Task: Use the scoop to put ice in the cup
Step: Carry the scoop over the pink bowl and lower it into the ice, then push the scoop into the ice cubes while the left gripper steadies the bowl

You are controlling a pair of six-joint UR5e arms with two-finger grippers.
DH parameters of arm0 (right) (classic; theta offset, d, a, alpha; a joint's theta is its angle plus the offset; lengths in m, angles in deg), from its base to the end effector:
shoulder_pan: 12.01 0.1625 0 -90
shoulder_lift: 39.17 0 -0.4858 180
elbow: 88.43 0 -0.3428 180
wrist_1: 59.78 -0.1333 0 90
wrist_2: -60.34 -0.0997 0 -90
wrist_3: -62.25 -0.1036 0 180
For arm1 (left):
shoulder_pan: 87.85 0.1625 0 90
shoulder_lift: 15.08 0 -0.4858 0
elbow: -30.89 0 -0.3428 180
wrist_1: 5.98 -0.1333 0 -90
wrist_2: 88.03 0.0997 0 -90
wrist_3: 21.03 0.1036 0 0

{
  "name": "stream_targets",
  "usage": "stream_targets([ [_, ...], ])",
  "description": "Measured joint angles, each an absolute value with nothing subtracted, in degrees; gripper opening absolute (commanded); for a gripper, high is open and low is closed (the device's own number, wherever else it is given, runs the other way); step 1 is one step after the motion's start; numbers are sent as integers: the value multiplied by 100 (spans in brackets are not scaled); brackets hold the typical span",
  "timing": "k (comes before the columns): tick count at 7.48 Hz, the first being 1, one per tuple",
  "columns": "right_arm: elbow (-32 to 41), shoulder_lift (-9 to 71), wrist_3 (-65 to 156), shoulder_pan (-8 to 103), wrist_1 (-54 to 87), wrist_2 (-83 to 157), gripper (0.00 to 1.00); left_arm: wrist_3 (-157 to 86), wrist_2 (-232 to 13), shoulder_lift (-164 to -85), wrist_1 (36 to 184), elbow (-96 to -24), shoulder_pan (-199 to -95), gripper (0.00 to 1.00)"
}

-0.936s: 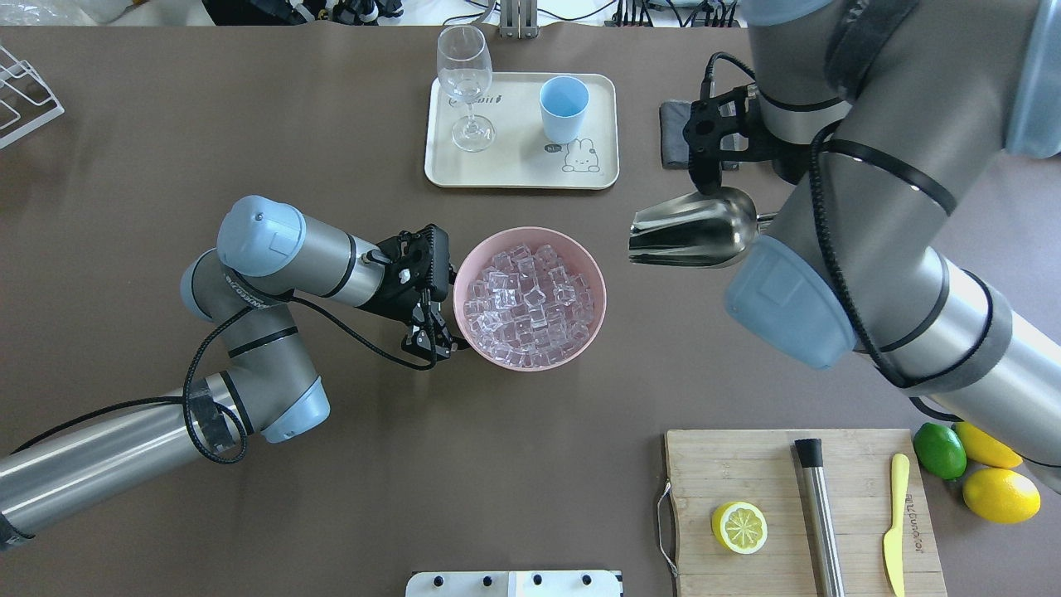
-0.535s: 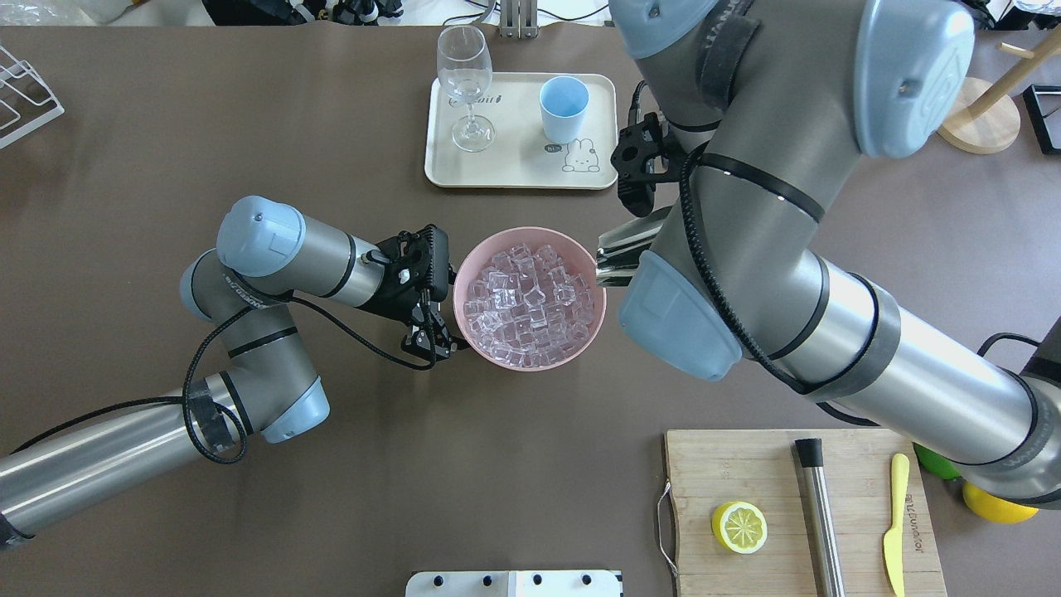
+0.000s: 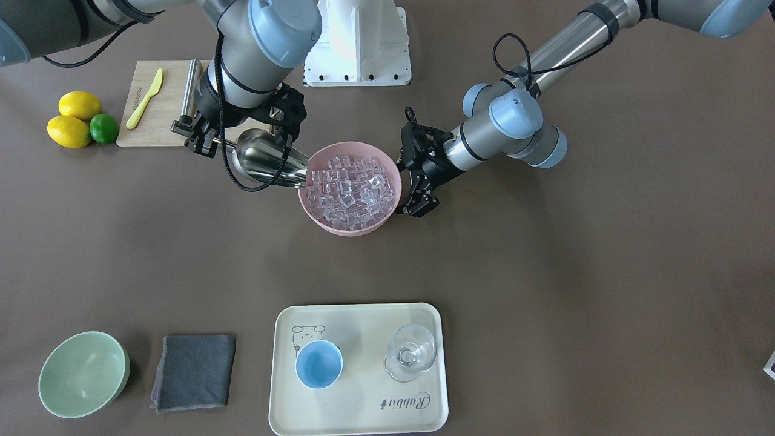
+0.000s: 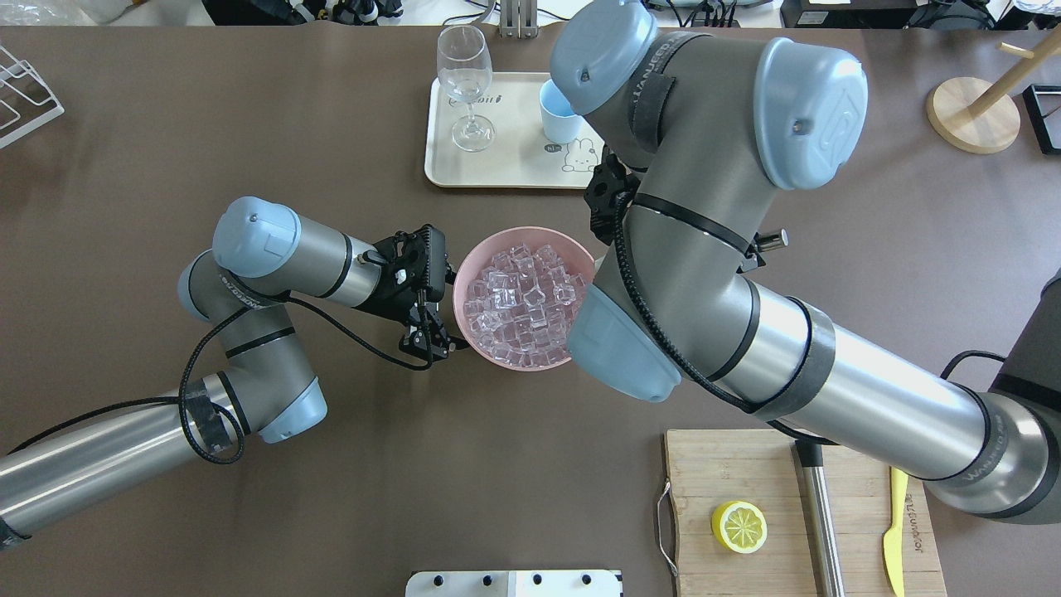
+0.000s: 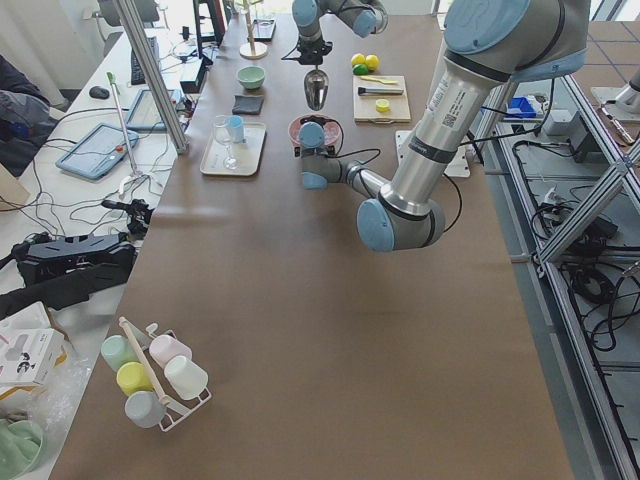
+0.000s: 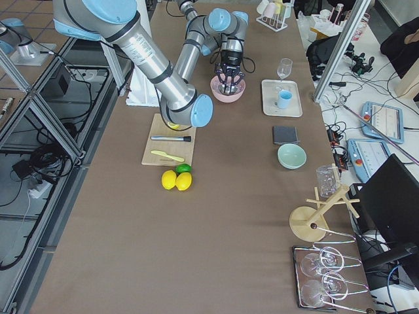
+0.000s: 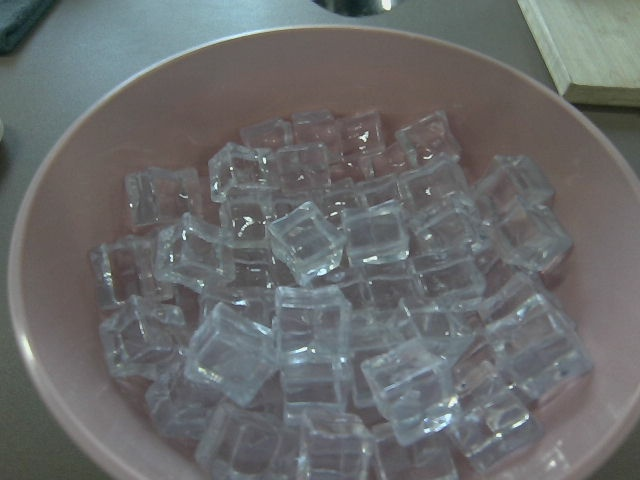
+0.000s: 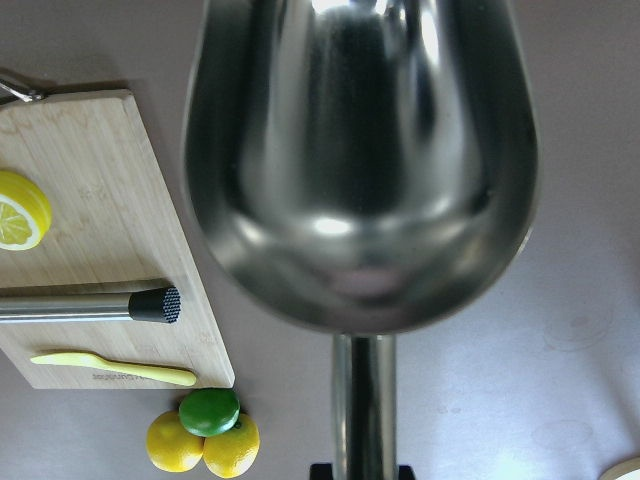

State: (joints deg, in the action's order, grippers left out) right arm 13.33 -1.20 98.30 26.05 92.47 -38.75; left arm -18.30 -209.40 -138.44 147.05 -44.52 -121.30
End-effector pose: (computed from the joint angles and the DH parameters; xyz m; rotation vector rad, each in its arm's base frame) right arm -0.4293 -0.4846 0.2534 0.0051 -0.1778 -1.5342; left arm 0.5349 -0.4485 0.3719 1.1140 1.1090 1.2186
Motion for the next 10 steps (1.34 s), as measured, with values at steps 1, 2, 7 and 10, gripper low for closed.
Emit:
stream_targets([
  [1,1127,-226,9691,2554,9246,-3871,0,-1831,-20940,-13831,14751,-4456,-12130,98],
  [2,947,-329,9612,2520,9249,-3867,0,-1836,-20938,-13826,14776,-4455,-12128,98],
  [7,578,-467,9308,2303,9217,-3871,0,-1848,-20821,-13830,14782,-4458,-12111,98],
  [10,529,-427,9122,2162,8968,-3876,0,-1848,-20817,-13830,14775,-4461,-12101,98],
])
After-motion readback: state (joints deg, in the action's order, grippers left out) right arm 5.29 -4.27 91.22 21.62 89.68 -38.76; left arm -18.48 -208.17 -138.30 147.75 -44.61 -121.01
